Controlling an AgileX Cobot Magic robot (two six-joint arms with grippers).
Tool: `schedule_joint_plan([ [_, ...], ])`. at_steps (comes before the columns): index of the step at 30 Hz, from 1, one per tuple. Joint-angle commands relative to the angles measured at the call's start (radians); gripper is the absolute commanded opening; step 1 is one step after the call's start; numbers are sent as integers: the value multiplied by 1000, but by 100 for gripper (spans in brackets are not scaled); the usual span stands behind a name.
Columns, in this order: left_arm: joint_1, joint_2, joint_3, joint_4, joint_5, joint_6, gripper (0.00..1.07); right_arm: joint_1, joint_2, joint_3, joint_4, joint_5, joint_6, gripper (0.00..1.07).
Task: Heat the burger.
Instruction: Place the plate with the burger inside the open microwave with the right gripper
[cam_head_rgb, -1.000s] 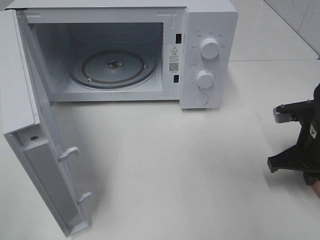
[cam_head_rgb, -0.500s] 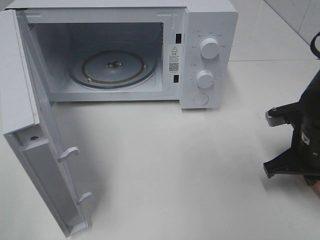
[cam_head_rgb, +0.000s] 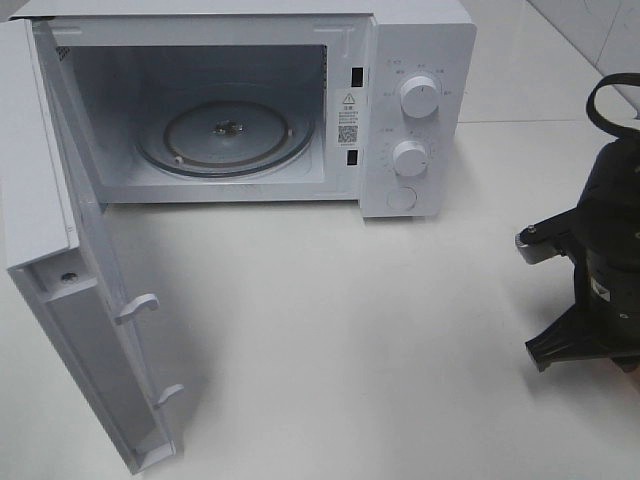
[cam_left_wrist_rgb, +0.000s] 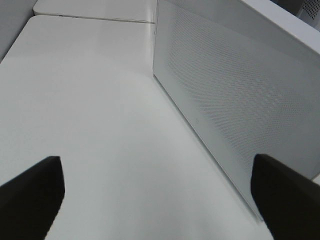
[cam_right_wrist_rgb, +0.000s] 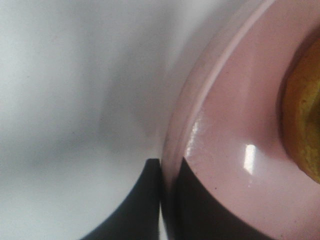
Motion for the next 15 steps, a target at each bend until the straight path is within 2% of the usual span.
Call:
schedule_joint_plan([
  [1, 4, -15, 3, -6, -15, 2, 93, 21, -5, 0, -55, 63, 16, 0],
  [6, 4, -15, 3, -6, -15, 2, 93, 65, -13, 0, -73, 100, 19, 0],
  [15, 4, -15, 3, -6, -15, 2, 93, 74, -121, 0, -86, 145, 15, 0],
])
